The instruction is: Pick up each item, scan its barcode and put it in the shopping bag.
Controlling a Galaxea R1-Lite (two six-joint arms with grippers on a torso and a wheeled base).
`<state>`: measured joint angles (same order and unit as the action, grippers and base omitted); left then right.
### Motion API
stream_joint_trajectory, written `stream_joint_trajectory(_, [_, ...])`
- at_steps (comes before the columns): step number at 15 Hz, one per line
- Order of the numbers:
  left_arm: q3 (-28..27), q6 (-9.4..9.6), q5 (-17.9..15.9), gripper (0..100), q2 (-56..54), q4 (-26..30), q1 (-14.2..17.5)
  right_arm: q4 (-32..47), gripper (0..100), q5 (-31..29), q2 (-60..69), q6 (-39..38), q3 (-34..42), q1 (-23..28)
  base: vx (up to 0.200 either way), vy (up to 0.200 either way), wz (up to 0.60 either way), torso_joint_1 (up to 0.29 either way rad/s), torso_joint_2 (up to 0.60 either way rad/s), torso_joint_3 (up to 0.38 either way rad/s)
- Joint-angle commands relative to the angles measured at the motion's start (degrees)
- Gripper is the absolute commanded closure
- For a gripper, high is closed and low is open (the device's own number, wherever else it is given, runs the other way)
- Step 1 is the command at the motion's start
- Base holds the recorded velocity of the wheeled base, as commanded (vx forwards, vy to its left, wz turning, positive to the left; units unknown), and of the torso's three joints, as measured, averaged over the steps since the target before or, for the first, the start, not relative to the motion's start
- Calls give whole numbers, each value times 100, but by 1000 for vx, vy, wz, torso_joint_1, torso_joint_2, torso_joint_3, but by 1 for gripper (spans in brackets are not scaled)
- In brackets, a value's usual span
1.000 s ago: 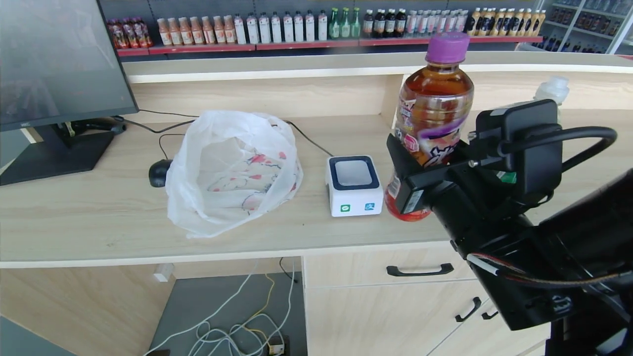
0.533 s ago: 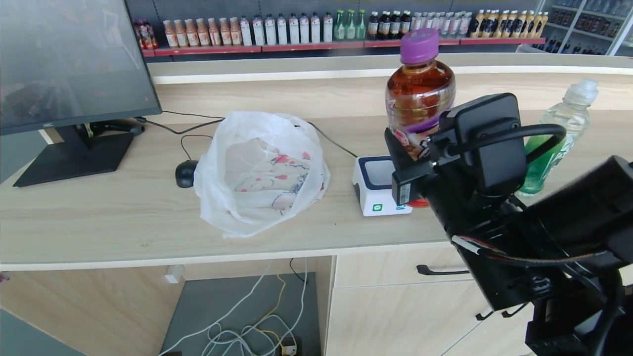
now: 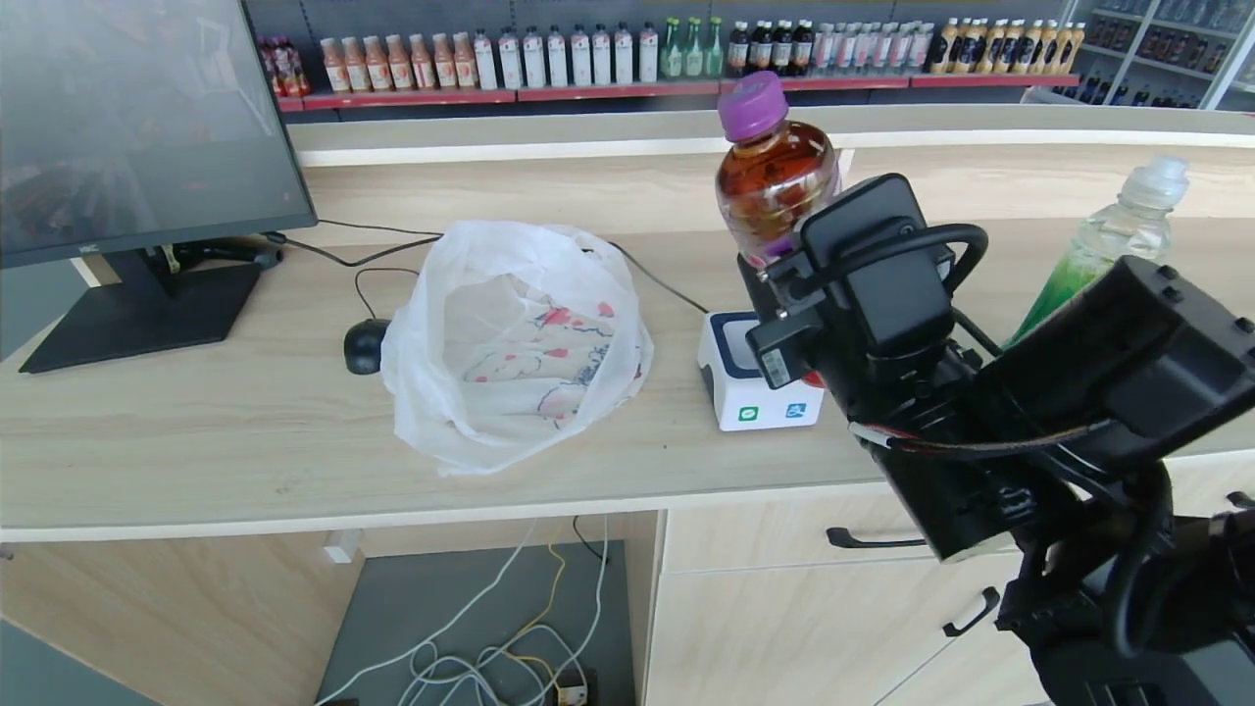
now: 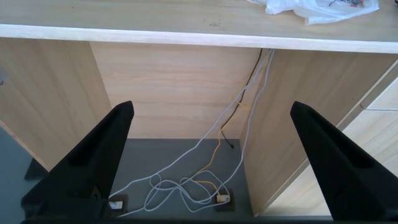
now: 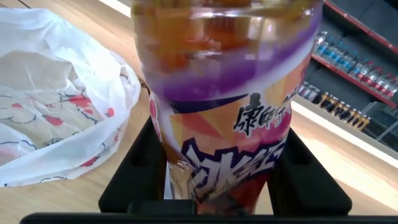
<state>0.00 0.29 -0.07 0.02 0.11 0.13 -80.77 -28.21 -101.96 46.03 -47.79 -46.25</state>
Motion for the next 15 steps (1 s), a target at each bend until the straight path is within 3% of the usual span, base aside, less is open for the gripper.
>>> stream_joint_trajectory(1, [0,-3,-1,0,-2,-2,4,273,100,316,27,134,-389,213,0,0,0,0,0,0])
stream_joint_trajectory(5, [0,-3,-1,0,-2,-2,4,2347,100,2021,282,802,-1611,811,0,0,0,0,0,0])
stream_joint_trajectory(6, [0,6,-1,0,-2,-2,4,2567,100,2329,300,1031,-1734,925,0,0,0,0,0,0])
stream_joint_trajectory(11, [0,-3,-1,0,-2,-2,4,3217,100,3278,440,2244,-1646,995,0,0,0,0,0,0])
stream_joint_trajectory(15, [0,6,-1,0,-2,-2,4,3226,100,3673,317,3078,-996,995,0,0,0,0,0,0])
